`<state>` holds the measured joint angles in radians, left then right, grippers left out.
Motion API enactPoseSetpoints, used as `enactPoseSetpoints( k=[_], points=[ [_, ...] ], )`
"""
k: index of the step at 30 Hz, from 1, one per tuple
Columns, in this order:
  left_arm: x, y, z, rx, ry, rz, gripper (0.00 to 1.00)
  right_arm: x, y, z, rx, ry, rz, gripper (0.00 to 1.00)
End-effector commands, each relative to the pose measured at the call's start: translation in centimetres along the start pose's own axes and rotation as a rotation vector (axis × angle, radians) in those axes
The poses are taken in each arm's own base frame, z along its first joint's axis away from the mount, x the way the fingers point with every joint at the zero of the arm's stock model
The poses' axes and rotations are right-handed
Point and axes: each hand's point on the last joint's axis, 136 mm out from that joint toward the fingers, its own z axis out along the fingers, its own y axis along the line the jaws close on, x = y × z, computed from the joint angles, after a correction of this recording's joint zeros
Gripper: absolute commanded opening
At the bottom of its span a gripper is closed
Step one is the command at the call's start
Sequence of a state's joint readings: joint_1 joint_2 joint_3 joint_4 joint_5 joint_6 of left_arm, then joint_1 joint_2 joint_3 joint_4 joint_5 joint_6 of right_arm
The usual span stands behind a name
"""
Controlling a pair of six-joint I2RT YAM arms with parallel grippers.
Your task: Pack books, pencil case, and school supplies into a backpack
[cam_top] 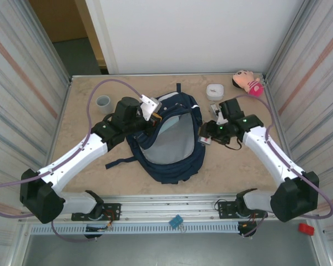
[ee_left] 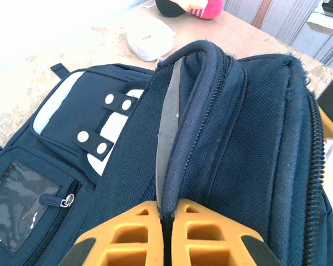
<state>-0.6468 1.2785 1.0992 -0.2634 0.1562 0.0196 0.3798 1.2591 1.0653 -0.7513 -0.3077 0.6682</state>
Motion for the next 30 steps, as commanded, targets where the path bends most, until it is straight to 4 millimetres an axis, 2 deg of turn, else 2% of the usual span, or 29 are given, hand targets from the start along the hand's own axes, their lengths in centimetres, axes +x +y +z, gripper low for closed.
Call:
enactPoseSetpoints(
  k=[1,5,8,9,11,16,20,23,28,30],
  points=[
    [-3.7,0.3,-1.8,-0.008,-0.132,-0.019,0.00,1.1,4.8,1.5,-0.174,0.037,0.099,0.54],
    [-3.9,0.2,-1.7,0.000,-0.133,-0.016,0.00,1.3,6.2,3.0,-0.172,0.048,0.085,0.56],
    [-3.8,0.2,-1.8,-0.002,-0.126,-0.009,0.00,0.9,6.4,3.2,-0.175,0.041,0.084,0.68],
    [-3.8,0.2,-1.8,-0.003,-0.126,-0.009,0.00,0.7,6.6,3.0,-0.191,0.034,0.086,0.73],
    [-3.7,0.2,-1.9,-0.005,-0.124,-0.009,0.00,0.3,7.0,2.5,-0.237,0.016,0.091,0.76],
    [-3.4,0.2,-1.6,0.000,-0.120,-0.017,0.00,-0.2,8.6,0.6,-0.390,-0.035,0.091,0.75],
    [-3.2,0.0,-1.2,0.013,-0.113,-0.028,0.00,-0.2,11.1,-1.0,-0.565,-0.068,0.076,0.76],
    [-3.2,0.0,-1.0,0.019,-0.117,-0.039,0.00,0.5,12.8,-1.7,-0.633,-0.093,0.028,0.77],
    [-3.1,-1.0,0.2,0.072,-0.111,-0.108,0.00,3.6,13.7,-0.8,-0.600,-0.101,-0.092,0.75],
    [-2.4,-1.6,0.9,0.091,-0.091,-0.120,0.06,4.2,13.9,-0.5,-0.625,-0.112,-0.106,0.75]
  ],
)
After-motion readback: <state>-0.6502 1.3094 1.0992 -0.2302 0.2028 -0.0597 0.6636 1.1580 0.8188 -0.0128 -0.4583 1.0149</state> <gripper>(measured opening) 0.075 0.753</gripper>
